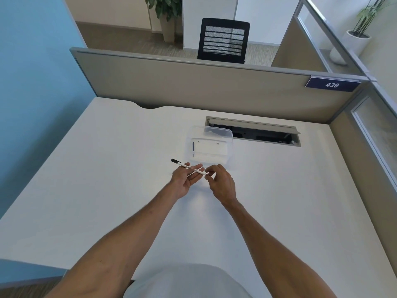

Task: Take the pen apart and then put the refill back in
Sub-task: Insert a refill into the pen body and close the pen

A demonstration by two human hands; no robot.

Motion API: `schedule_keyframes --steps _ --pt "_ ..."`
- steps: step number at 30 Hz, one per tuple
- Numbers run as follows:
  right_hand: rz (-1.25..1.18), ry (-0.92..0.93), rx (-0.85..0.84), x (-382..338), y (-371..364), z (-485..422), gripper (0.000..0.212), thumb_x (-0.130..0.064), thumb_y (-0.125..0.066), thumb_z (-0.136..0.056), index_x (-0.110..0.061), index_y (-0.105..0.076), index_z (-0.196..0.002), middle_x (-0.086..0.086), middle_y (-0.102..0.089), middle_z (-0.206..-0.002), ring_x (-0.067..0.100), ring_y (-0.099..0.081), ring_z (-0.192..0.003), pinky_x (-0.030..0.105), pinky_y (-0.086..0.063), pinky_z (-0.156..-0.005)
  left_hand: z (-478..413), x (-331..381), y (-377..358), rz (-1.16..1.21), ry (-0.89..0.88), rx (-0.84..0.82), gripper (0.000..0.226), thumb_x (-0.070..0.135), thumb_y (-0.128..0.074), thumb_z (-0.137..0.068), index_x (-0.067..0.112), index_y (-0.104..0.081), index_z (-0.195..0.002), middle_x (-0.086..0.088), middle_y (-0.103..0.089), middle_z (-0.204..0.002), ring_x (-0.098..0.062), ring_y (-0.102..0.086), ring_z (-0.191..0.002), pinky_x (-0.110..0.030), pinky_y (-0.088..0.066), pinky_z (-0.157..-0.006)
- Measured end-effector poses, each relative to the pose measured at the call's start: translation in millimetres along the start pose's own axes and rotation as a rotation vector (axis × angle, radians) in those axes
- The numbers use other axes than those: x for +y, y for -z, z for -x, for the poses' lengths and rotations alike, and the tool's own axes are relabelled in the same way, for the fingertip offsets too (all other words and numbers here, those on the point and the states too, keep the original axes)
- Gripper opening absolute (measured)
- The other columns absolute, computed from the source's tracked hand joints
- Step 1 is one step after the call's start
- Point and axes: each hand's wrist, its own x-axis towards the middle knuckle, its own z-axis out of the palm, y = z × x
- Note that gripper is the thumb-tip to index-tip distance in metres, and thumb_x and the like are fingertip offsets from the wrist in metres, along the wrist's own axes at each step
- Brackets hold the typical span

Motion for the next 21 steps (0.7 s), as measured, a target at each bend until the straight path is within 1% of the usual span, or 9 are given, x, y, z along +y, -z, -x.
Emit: schedule_keyframes --steps 3,6,10,12,13,15,16,19,21 --pt "-0.006 0.007 -0.015 3 0 -2 0.013 -0.025 -0.081 -0.097 -0.027 -0.076 -0.109 -0.014 -0.069 -0.106 0.013 -0.067 -0.078 0.033 -0.052 -0.064 1 0 4 -0.002 0.023 -0.019 0.029 -0.004 -0.048 -0.111 0.010 -0.046 -0.136 -0.027 -0.077 -0.127 -0.042 -0.078 -0.110 -0.042 -0.069 -0.082" --pt "-0.027 0.003 -0.026 5 1 -1 0.007 -0.030 -0.080 -0.098 -0.030 -0.078 -0.104 -0.014 -0.066 -0.105 0.011 -0.066 -0.079 0.034 -0.053 -0.066 2 -1 7 -0.010 0.043 -0.032 0.027 -0.004 -0.052 -0.109 0.010 -0.049 -0.132 -0.027 -0.078 -0.126 -0.043 -0.077 -0.116 -0.040 -0.070 -0.081" --pt "-0.296 -0.132 0.023 10 7 -5 0.010 -0.024 -0.082 -0.093 -0.032 -0.079 -0.097 -0.014 -0.071 -0.102 0.012 -0.068 -0.080 0.039 -0.057 -0.075 2 1 9 -0.028 0.036 0.001 0.025 -0.003 -0.063 -0.104 0.007 -0.060 -0.127 -0.022 -0.079 -0.126 -0.039 -0.077 -0.117 -0.043 -0.064 -0.096" --pt "-0.466 -0.194 0.015 10 13 -7 0.012 -0.019 -0.081 -0.091 -0.030 -0.082 -0.095 -0.010 -0.075 -0.103 0.013 -0.068 -0.079 0.040 -0.059 -0.076 1 4 14 -0.001 0.004 0.052 0.026 -0.005 -0.065 -0.101 0.007 -0.062 -0.124 -0.021 -0.079 -0.126 -0.039 -0.076 -0.119 -0.043 -0.066 -0.093" --pt "-0.531 -0.219 0.011 9 17 -7 0.011 -0.017 -0.081 -0.091 -0.028 -0.083 -0.095 -0.005 -0.077 -0.104 0.013 -0.067 -0.077 0.036 -0.059 -0.072 0 6 17 0.008 -0.011 0.074 0.026 -0.005 -0.066 -0.100 0.007 -0.063 -0.123 -0.021 -0.079 -0.125 -0.039 -0.076 -0.118 -0.041 -0.068 -0.089" --pt "-0.633 -0.277 0.022 9 26 -7 0.006 -0.016 -0.080 -0.092 -0.020 -0.083 -0.095 0.001 -0.079 -0.106 0.018 -0.065 -0.074 0.024 -0.053 -0.061 -1 8 21 0.008 -0.020 0.084 0.023 -0.005 -0.067 -0.100 0.006 -0.065 -0.120 -0.019 -0.080 -0.120 -0.036 -0.077 -0.109 -0.037 -0.069 -0.083" --pt "-0.682 -0.310 0.030 11 30 -7 0.004 -0.017 -0.079 -0.093 -0.016 -0.083 -0.095 0.001 -0.079 -0.103 0.019 -0.064 -0.072 0.023 -0.049 -0.058 0 8 21 -0.003 -0.013 0.071 0.019 -0.005 -0.068 -0.100 0.004 -0.068 -0.117 -0.019 -0.080 -0.115 -0.033 -0.079 -0.103 -0.034 -0.069 -0.081" --pt "-0.828 -0.418 0.046 14 36 -10 0.009 -0.019 -0.078 -0.095 -0.010 -0.079 -0.093 -0.001 -0.075 -0.086 0.020 -0.063 -0.068 0.030 -0.044 -0.060 3 5 19 -0.076 0.034 -0.012 0.017 -0.006 -0.068 -0.100 0.000 -0.073 -0.115 -0.017 -0.079 -0.103 -0.024 -0.082 -0.087 -0.029 -0.069 -0.081" --pt "-0.897 -0.490 0.054 14 37 -12 0.010 -0.019 -0.078 -0.094 -0.008 -0.077 -0.094 -0.001 -0.074 -0.084 0.019 -0.063 -0.067 0.032 -0.043 -0.062 4 2 20 -0.156 0.061 -0.074 0.024 -0.008 -0.069 -0.097 -0.003 -0.076 -0.119 -0.017 -0.079 -0.106 -0.024 -0.082 -0.092 -0.029 -0.068 -0.086"
